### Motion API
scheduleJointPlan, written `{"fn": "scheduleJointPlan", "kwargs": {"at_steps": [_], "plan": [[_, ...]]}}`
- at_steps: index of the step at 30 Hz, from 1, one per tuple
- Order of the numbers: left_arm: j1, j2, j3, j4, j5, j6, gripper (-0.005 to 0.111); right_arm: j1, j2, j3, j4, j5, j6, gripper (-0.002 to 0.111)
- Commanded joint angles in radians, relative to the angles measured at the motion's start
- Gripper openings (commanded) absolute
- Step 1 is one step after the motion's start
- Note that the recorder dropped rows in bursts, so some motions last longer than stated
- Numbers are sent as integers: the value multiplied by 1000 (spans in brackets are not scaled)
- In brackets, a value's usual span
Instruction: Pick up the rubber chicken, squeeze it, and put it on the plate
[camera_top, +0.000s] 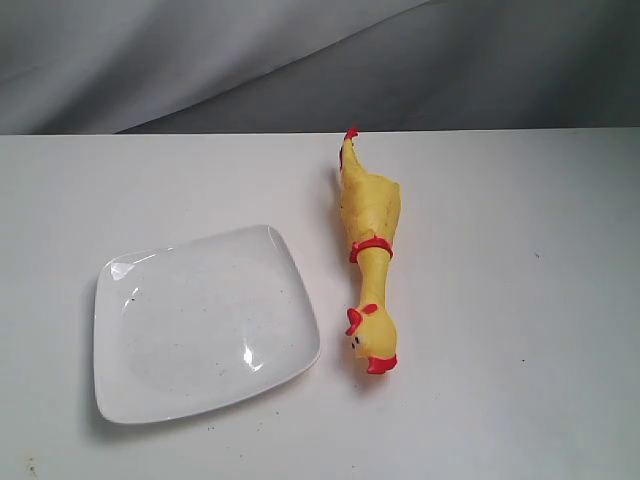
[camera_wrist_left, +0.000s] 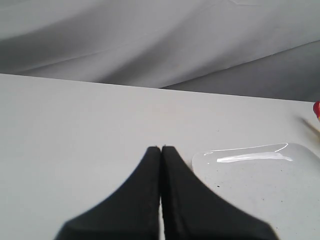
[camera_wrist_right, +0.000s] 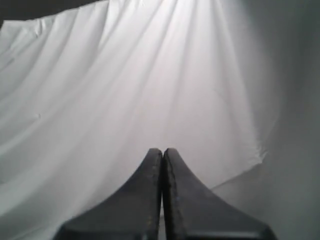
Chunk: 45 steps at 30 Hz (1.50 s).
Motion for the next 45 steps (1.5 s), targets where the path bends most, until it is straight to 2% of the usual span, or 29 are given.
{"fn": "scheduleJointPlan", "kwargs": {"at_steps": [1, 8, 10, 13, 15, 17, 18, 19, 20, 21, 23, 24, 25, 27, 29, 36, 40, 45], "plan": [[2, -3, 4, 2, 0, -4, 1, -7, 258, -172, -225, 77, 130, 0], [2, -3, 4, 2, 0, -4, 1, 20, 633, -404, -489, 289, 154, 0], [2, -3, 4, 2, 0, -4, 1, 41, 727, -453, -536, 416, 148, 0], [2, -3, 4, 2, 0, -4, 1, 82, 840, -504, -489, 657, 84, 0], [2, -3, 4, 2, 0, -4, 1, 109, 914, -541, -328, 769, -28, 0], [2, -3, 4, 2, 0, -4, 1, 126, 972, -586, -101, 797, -196, 0], [2, -3, 4, 2, 0, -4, 1, 137, 1001, -608, 55, 794, -326, 0], [2, -3, 4, 2, 0, -4, 1, 168, 1048, -643, 344, 792, -633, 0], [2, -3, 4, 2, 0, -4, 1, 187, 1075, -659, 494, 792, -788, 0], [2, -3, 4, 2, 0, -4, 1, 229, 1117, -679, 708, 792, -1023, 0], [2, -3, 4, 2, 0, -4, 1, 322, 1175, -685, 871, 772, -1177, 3], [2, -3, 4, 2, 0, -4, 1, 350, 1193, -685, 871, 758, -1185, 7], [2, -3, 4, 2, 0, -4, 1, 414, 1226, -685, 871, 725, -1185, 20], [2, -3, 4, 2, 0, -4, 1, 475, 1267, -685, 871, 687, -1148, 46], [2, -3, 4, 2, 0, -4, 1, 498, 1308, -685, 894, 680, -1125, 61], [2, -3, 4, 2, 0, -4, 1, 498, 1440, -685, 1045, 625, -1127, 62], [2, -3, 4, 2, 0, -4, 1, 498, 1482, -685, 1074, 570, -1129, 62], [2, -3, 4, 2, 0, -4, 1, 533, 1550, -753, 1092, 597, -1129, 62]]}}
